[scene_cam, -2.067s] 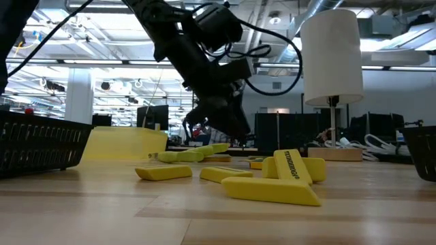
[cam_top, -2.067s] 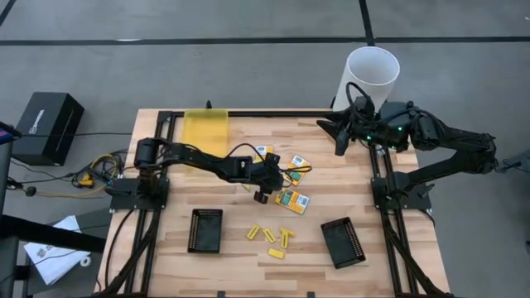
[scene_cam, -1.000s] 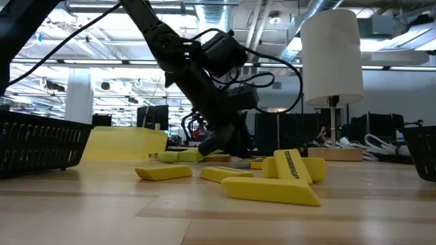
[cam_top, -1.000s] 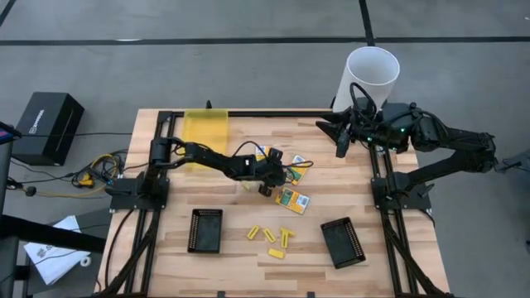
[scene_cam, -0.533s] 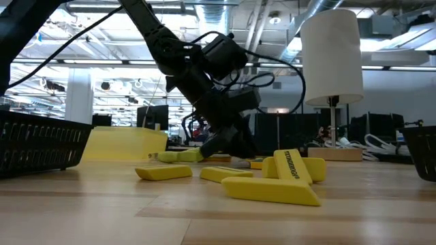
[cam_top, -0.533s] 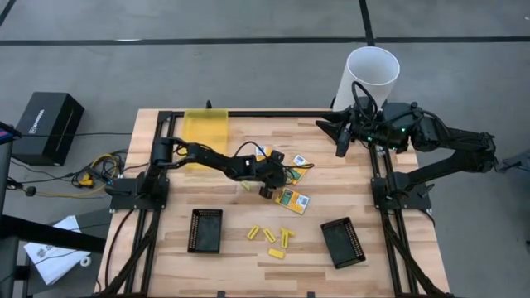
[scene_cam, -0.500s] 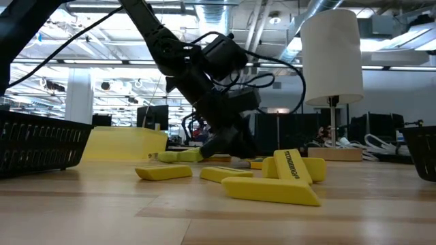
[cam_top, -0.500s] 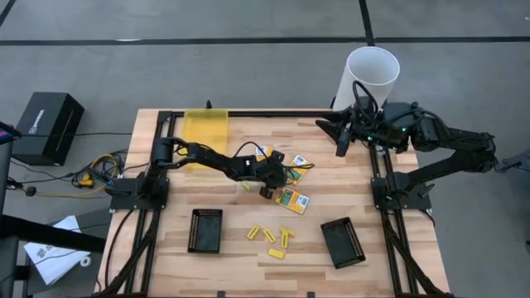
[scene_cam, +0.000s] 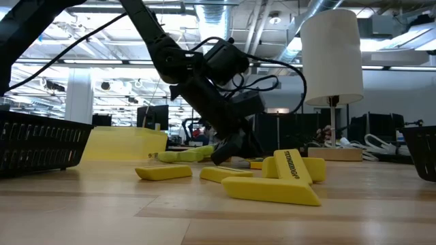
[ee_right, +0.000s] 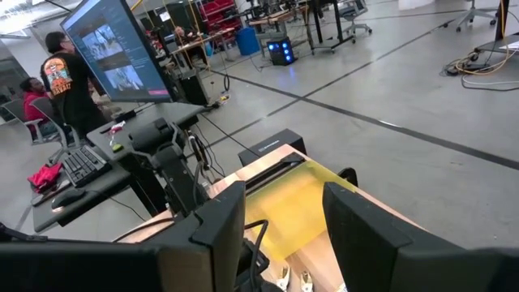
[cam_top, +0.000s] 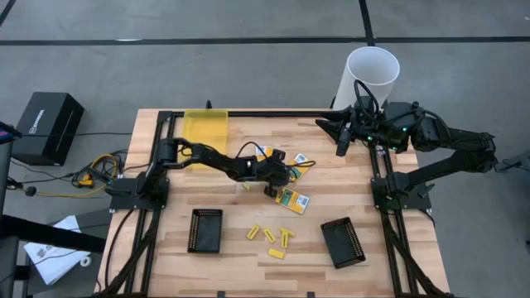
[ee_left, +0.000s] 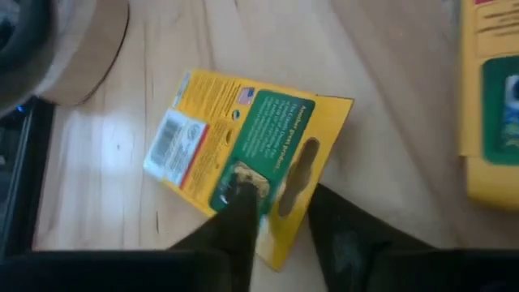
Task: Pick & Place School Supplies
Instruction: Put the yellow crayon box into the yellow bin
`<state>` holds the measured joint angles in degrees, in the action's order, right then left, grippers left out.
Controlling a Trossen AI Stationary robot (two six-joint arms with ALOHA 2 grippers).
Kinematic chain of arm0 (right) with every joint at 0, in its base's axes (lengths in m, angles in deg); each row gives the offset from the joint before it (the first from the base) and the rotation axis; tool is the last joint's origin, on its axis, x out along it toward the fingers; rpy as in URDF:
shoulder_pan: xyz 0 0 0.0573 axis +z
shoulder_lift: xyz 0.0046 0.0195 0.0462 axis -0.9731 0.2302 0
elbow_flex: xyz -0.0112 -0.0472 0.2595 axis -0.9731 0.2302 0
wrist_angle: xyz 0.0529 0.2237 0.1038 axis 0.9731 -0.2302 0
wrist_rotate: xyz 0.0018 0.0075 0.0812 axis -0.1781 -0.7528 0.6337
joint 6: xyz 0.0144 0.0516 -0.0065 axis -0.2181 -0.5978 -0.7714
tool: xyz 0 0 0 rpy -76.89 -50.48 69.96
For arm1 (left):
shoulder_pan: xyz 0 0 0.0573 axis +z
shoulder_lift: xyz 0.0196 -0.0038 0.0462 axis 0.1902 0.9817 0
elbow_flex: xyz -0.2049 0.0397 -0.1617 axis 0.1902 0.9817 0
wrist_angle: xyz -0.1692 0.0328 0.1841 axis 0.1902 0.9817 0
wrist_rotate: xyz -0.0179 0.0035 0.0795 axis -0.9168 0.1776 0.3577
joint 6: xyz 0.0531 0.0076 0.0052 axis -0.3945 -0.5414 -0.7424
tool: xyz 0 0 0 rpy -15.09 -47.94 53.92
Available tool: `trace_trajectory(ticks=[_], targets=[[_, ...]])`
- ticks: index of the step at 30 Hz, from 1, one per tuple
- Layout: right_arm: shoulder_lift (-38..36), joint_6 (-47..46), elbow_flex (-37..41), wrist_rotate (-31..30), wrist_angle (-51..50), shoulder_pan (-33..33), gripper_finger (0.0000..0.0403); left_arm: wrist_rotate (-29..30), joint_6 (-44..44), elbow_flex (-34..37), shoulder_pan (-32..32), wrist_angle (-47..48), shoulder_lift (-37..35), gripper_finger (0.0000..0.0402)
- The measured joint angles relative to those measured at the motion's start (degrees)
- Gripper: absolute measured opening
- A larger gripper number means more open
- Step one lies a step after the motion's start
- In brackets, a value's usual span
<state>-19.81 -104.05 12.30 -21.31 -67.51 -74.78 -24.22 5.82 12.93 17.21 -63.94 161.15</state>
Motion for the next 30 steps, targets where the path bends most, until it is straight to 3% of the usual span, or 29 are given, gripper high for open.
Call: trace_trajectory(ticks=[4,14,21,30], targets=[[0.0,-0.1,0.0,0.0,0.0,0.0,0.0159,2.3,3.1,0.1,0.4,0.2,-0.2,0.0014],[0.4,0.0,0.0,0.0,0.9,0.0,0.0159,3.1,6.3,-6.1,-0.7,2.0,-1.5,0.0001],[0.4,5.3,0.0,0.0,6.8,0.3,0.0159,4.5,10.1,-8.4,-0.7,2.9,-12.6,0.0001],[0.4,10.1,0.0,0.0,11.5,0.2,0.0159,5.8,20.8,-8.4,6.5,25.5,-31.8,0.0001]])
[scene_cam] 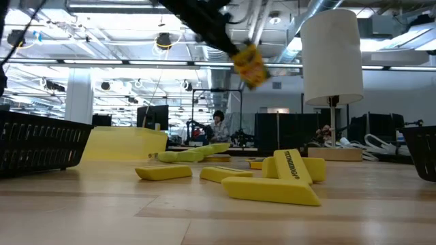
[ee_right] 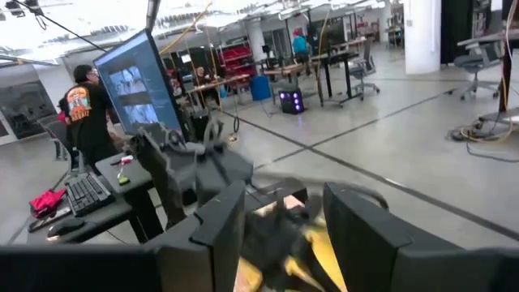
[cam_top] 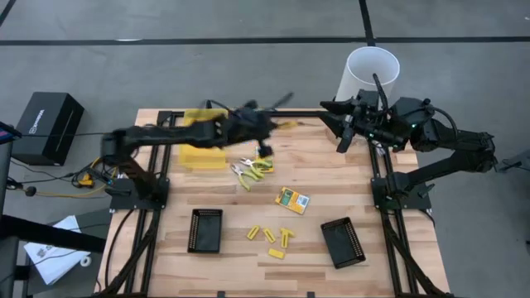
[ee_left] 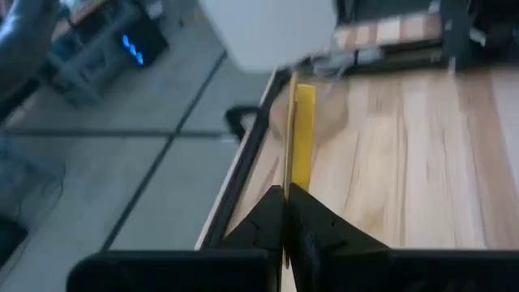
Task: Pick & Place School Supplies
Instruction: Put the yellow crayon box into the yellow bin
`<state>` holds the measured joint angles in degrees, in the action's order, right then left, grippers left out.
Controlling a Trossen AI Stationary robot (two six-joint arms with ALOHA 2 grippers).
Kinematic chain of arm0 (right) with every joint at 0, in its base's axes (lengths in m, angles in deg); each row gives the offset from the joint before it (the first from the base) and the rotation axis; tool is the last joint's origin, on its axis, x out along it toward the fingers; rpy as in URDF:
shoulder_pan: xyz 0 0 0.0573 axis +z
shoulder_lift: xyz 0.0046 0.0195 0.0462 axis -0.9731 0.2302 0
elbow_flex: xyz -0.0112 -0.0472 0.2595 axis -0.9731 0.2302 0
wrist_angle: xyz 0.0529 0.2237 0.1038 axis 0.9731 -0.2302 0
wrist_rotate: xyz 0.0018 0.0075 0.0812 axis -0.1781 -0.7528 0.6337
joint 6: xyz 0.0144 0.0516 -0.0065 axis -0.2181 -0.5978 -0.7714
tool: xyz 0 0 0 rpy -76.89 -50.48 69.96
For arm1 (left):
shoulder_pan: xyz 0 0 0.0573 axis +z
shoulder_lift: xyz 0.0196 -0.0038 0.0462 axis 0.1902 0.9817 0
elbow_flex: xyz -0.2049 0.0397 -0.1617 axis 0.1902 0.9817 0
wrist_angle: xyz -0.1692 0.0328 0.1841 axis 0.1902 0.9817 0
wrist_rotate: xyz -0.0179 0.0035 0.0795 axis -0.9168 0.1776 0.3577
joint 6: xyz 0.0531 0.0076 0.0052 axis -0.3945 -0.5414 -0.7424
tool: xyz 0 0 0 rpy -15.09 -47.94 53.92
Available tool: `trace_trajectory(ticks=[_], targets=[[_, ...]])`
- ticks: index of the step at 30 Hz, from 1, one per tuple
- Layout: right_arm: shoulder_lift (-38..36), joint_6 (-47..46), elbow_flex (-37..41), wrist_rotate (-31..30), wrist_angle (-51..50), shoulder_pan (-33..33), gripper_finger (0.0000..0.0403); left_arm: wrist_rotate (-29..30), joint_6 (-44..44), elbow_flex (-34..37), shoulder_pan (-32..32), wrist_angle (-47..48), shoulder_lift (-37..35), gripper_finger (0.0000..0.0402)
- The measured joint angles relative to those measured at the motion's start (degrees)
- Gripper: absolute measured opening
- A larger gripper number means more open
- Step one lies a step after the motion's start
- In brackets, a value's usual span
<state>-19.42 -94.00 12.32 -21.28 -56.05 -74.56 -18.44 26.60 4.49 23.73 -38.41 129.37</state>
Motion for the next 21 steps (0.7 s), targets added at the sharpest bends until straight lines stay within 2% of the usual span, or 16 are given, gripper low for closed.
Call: trace_trajectory(ticks=[12,16,21], targets=[[0.1,3.5,0.0,0.0,5.8,0.1,0.0159,-0.3,1.5,0.0,12.9,31.8,-16.2,0.0000],[1.0,3.5,0.0,0.0,5.9,0.1,0.0159,-0.9,3.3,0.7,15.1,37.2,-18.4,0.0001],[2.7,3.5,0.0,0.0,6.1,0.0,0.0159,-3.8,6.4,9.4,17.8,38.3,-21.5,0.0000]])
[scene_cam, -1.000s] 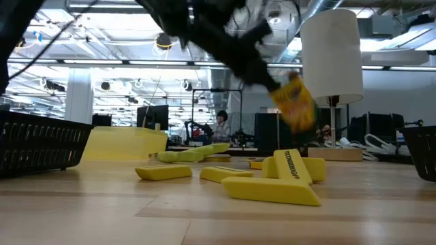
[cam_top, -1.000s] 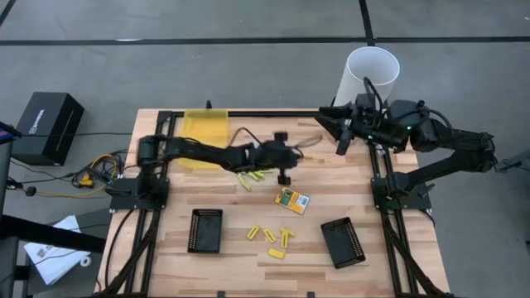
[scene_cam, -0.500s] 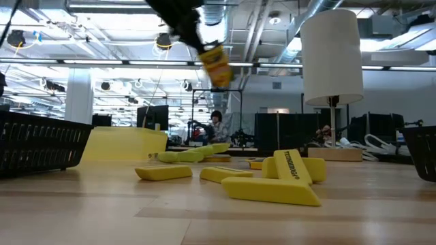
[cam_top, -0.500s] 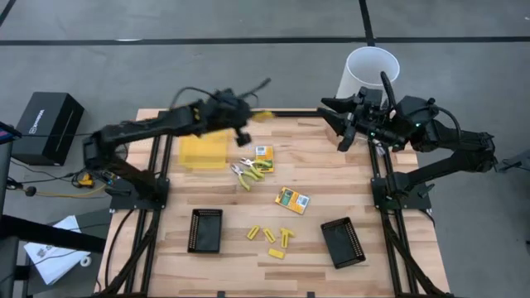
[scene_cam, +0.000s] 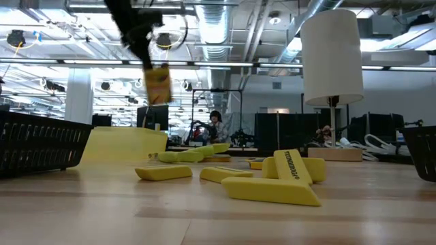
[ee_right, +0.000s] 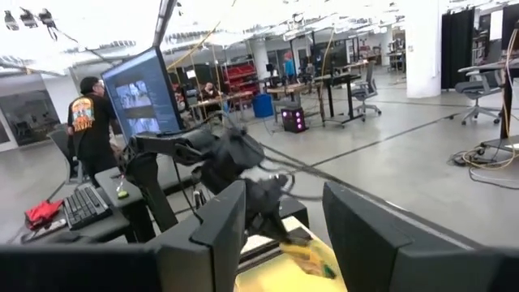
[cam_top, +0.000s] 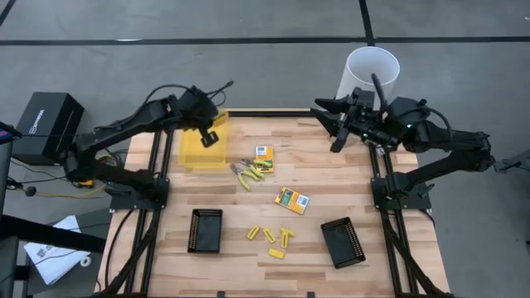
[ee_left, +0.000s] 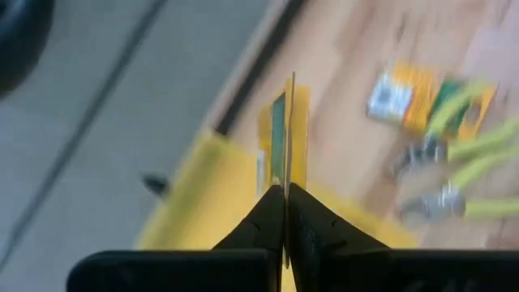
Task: Pick & Place School Supplies
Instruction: Put the yellow crayon box into the yellow bin
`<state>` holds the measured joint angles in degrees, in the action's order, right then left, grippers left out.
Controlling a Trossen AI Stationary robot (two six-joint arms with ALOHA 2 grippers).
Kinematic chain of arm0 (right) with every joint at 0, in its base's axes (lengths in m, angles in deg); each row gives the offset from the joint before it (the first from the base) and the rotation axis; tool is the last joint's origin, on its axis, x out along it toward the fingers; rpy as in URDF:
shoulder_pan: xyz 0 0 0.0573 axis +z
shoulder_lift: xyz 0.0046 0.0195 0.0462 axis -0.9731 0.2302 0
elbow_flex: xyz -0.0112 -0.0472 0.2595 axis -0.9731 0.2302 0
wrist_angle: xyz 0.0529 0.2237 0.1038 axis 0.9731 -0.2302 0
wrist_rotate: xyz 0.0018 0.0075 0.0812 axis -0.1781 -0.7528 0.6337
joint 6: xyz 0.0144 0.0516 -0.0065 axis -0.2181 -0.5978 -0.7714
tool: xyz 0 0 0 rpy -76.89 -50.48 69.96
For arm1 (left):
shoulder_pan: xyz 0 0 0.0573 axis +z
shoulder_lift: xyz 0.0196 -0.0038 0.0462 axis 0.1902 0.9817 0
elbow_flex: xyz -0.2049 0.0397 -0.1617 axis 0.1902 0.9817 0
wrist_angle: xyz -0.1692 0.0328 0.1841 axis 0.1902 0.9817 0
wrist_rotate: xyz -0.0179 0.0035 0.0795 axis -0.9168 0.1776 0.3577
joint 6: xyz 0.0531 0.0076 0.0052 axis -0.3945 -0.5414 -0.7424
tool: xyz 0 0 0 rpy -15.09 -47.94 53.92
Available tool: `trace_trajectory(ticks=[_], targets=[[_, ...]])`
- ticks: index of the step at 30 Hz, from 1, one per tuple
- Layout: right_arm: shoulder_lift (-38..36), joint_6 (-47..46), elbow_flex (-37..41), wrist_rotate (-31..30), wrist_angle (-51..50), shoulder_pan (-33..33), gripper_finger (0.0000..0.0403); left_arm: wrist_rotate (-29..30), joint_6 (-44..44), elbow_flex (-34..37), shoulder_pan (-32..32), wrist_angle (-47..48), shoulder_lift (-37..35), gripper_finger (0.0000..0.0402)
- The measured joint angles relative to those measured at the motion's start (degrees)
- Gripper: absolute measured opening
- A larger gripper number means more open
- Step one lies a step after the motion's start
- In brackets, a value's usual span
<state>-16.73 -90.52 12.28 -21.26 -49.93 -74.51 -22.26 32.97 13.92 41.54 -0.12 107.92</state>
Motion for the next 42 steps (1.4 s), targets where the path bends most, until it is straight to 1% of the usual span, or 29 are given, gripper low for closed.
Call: trace_trajectory(ticks=[8,12,17,21,29,34,38,42], targets=[[1.5,-1.1,0.0,0.2,1.6,0.0,0.0159,-2.1,3.2,19.3,2.7,-1.5,-5.3,0.0001],[1.5,-1.1,0.0,0.2,2.6,0.0,0.0159,-2.9,4.3,24.9,3.0,-3.1,-7.4,0.0001],[1.4,-1.0,0.0,0.1,4.3,-0.1,0.0159,-2.7,3.7,26.3,3.0,-4.7,-8.7,0.0000],[1.4,-1.1,0.0,0.1,5.7,-0.1,0.0159,-0.2,0.1,26.2,3.7,-7.0,-8.6,0.0001],[1.4,-2.6,0.0,0.0,6.2,-0.1,0.0159,-0.1,-6.8,26.2,10.4,-12.8,-4.0,0.0000],[1.4,-2.8,0.0,0.0,6.2,0.4,0.0159,-2.2,-8.3,26.2,14.0,-17.0,-1.1,0.0001],[1.4,-2.8,0.0,0.0,6.2,0.4,0.0159,-8.1,-7.3,26.2,15.6,-17.2,0.4,0.0002],[1.4,-3.2,0.0,0.0,6.2,0.4,0.0159,-10.5,-4.2,26.2,15.4,-17.2,0.3,0.0021]])
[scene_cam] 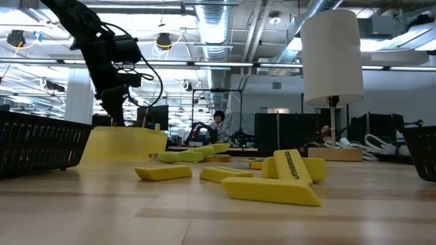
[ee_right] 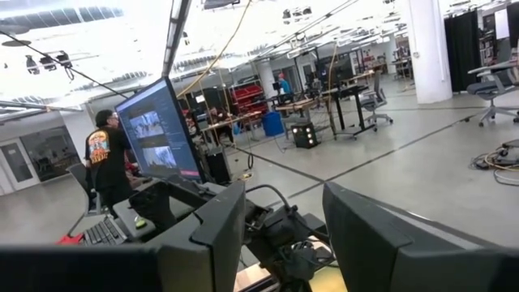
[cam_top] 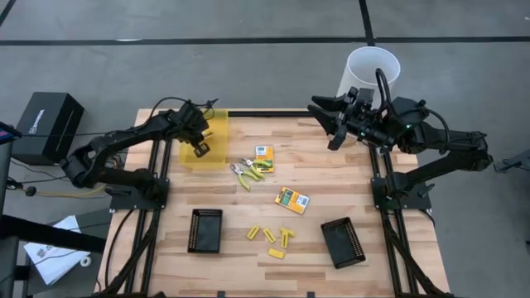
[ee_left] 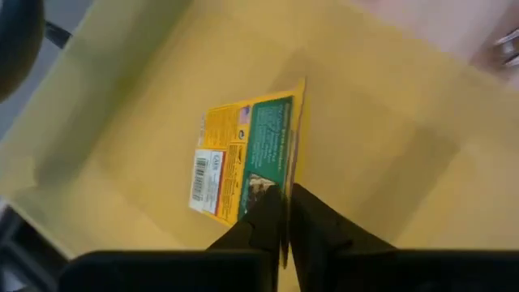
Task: Pick & Place School Supplies
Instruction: Put the yellow crayon box into the yellow bin
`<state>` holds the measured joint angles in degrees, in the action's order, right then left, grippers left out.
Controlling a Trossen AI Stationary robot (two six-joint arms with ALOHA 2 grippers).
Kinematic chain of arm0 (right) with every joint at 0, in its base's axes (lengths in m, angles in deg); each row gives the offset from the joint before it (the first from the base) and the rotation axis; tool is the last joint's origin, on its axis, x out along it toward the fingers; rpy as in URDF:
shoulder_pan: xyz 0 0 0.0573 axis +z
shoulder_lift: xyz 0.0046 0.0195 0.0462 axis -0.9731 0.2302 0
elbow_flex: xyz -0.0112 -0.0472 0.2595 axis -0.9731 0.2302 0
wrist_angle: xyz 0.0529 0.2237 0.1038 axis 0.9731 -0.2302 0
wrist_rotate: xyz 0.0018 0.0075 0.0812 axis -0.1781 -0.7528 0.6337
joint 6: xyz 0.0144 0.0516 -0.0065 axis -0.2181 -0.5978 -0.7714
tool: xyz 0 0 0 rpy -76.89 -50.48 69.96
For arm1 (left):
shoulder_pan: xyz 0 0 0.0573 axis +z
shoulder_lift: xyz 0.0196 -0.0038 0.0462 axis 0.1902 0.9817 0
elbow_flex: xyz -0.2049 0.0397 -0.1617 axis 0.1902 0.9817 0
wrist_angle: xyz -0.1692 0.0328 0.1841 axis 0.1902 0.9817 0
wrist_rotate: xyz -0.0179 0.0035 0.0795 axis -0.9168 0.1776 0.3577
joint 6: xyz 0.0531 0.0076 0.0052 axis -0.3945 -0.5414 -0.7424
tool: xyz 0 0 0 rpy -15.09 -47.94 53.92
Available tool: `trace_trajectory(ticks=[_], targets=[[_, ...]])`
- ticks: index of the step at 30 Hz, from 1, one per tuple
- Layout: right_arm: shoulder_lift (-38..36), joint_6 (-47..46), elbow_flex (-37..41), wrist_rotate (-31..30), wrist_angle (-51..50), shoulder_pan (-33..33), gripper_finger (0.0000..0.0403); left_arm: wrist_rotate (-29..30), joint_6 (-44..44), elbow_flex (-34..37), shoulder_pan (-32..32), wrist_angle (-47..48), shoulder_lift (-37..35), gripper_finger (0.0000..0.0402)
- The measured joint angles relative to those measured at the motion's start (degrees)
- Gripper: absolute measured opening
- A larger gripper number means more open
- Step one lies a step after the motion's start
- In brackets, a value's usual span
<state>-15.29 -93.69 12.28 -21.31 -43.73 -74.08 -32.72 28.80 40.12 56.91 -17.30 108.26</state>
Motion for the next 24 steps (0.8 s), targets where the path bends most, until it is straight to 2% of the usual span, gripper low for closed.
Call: trace_trajectory(ticks=[6,10,13,16,19,24], targets=[[0.0,0.0,0.0,0.0,0.0,0.0,0.0159,-2.1,1.1,0.0,-0.2,-0.1,-1.1,0.0096],[0.0,0.4,0.0,0.0,0.0,0.0,0.0159,0.2,2.2,0.0,-0.2,0.0,-3.6,0.0156],[0.0,1.4,0.0,0.0,0.0,0.0,0.0159,0.7,2.4,0.0,-0.2,0.1,-6.1,0.0186],[0.0,1.6,0.0,0.0,0.0,0.0,0.0159,-6.2,6.7,0.0,-0.4,0.1,-9.5,0.0195],[0.0,2.6,0.0,0.0,0.0,-0.1,0.0159,-14.0,12.3,0.0,-3.1,-0.1,-12.3,0.0188],[0.0,4.5,0.0,0.0,0.3,-0.5,0.0159,-17.3,16.9,0.0,-14.5,-2.5,-13.5,0.0158]])
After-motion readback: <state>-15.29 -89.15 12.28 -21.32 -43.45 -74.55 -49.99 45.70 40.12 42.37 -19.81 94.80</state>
